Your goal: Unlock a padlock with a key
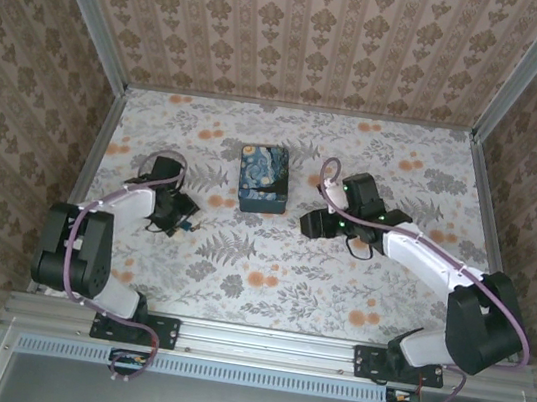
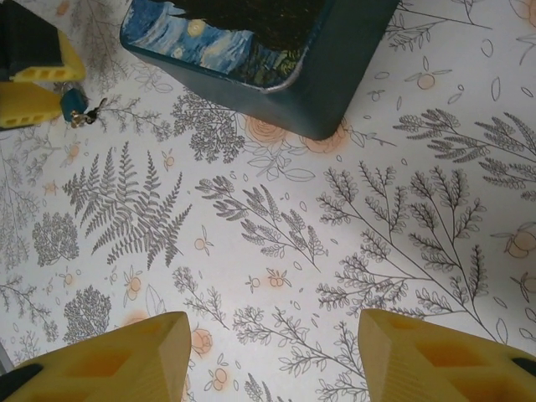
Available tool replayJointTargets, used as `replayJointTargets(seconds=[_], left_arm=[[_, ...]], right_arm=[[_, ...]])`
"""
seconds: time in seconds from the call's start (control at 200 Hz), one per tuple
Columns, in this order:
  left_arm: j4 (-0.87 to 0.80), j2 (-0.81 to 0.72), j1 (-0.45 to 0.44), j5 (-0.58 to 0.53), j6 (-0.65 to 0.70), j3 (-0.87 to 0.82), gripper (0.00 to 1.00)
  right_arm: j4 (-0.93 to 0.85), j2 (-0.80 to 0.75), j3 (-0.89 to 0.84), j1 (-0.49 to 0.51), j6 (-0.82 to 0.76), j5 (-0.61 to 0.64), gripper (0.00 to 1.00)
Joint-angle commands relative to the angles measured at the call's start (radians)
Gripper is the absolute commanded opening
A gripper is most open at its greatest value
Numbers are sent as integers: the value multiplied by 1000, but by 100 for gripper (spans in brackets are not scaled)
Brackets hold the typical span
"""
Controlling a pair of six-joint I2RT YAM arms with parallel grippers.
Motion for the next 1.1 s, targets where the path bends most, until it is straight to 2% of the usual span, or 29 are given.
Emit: replayJointTargets(seconds=[0.0,0.265,0.435,0.6,0.835,1.095], left_arm=[[54,-22,1,25,102,30,59],[-310,-88,-55,-83,191,132,57],[-461,-7,-106,-146,311,226,53],[-443,61,-153,-167,393,250,51],[-365,123,-150,-158,421,229,50],[-310,187,-148,-174,463,248,43]], right_arm=[[-7,-35,-14,-7,15,-34,55],[-6,-48,-24,-23,15,-47,55],[11,-45,-29,-35,18,-69,55],[20,-44,-31,-45,18,-89,55],[25,-55,-41,-59,26,-103,55],[26,-59,-40,-63,37,-116,55]])
